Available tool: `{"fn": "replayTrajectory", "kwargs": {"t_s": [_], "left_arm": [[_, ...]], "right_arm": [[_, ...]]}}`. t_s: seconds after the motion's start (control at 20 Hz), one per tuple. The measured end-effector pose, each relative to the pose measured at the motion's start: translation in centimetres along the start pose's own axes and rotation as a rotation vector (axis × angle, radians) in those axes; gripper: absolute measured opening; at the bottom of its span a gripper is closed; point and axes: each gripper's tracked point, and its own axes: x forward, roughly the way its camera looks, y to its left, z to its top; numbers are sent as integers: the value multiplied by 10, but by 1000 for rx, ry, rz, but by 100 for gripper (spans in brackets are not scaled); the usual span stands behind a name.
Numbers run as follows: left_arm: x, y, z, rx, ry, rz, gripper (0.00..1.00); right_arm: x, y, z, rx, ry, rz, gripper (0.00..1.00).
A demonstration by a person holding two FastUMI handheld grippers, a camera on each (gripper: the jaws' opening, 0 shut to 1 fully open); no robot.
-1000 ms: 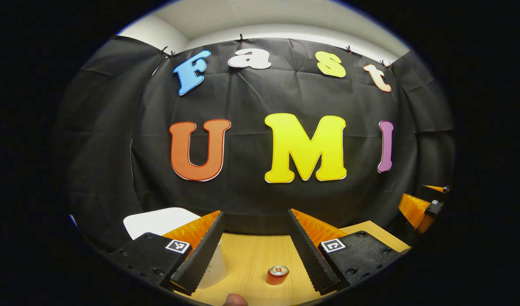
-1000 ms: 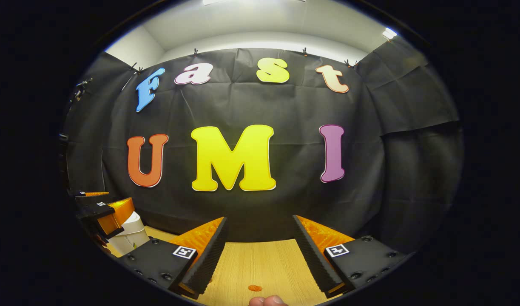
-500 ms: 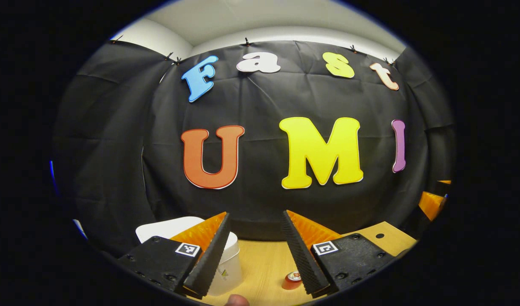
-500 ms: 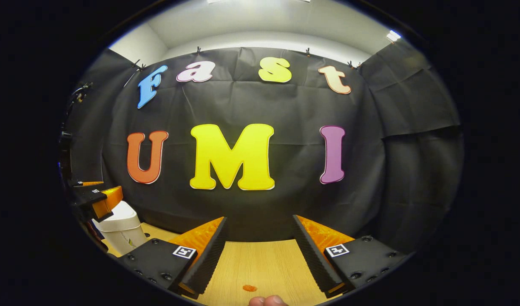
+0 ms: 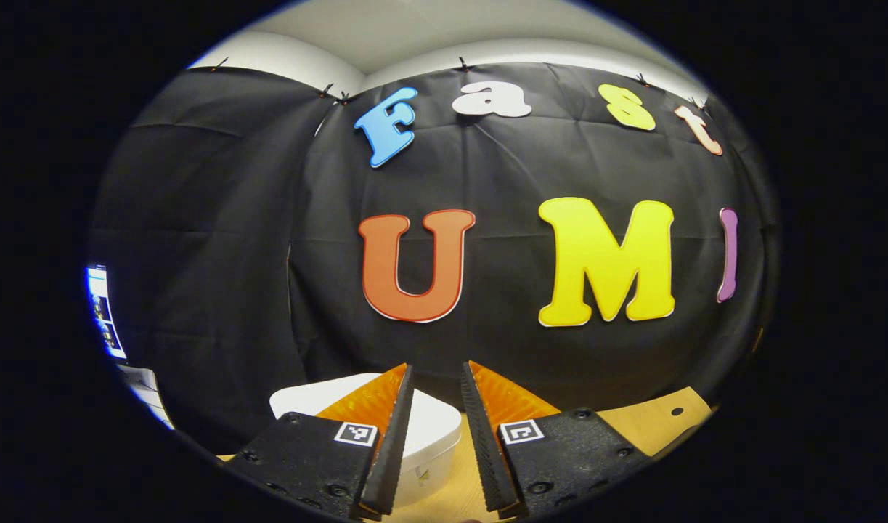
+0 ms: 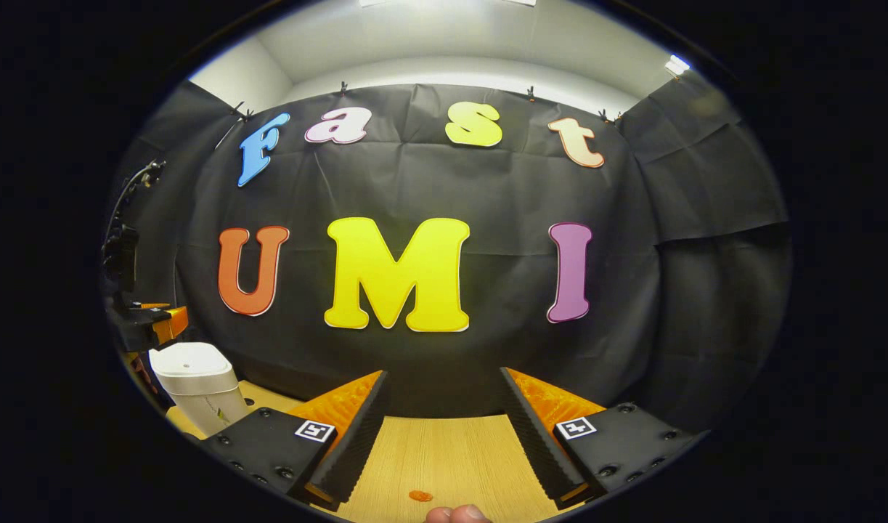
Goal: Press the lid of the desktop garbage bin to open it, pick up the crumpled paper on the desktop and throw it into the bin, then pick up the pop can on the desktop and drop it into the bin, and finally close the garbage bin lid.
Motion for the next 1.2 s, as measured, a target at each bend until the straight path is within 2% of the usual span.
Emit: {"fn": "replayTrajectory", "kwargs": {"t_s": [0.2, 0.4, 0.6, 0.65, 0.8, 1.2], "left_arm": [[10, 19, -20, 13, 54, 87, 35], [18, 33, -46, 21, 119, 167, 25], [25, 43, -70, 18, 185, 207, 21], [26, 44, -74, 10, 197, 213, 14], [28, 43, -88, -15, 233, 210, 6], [34, 44, -112, -51, 294, 238, 3]], "right_arm": [[-4, 5, -1, -25, 0, 28, 94], [-5, 2, -1, -27, 7, 16, 94], [-4, 0, -2, -31, 14, 8, 94], [-4, 0, -2, -30, 16, 7, 94], [-4, 1, -4, -27, 25, 3, 94], [-3, -1, -7, -34, 29, -10, 94]]}}
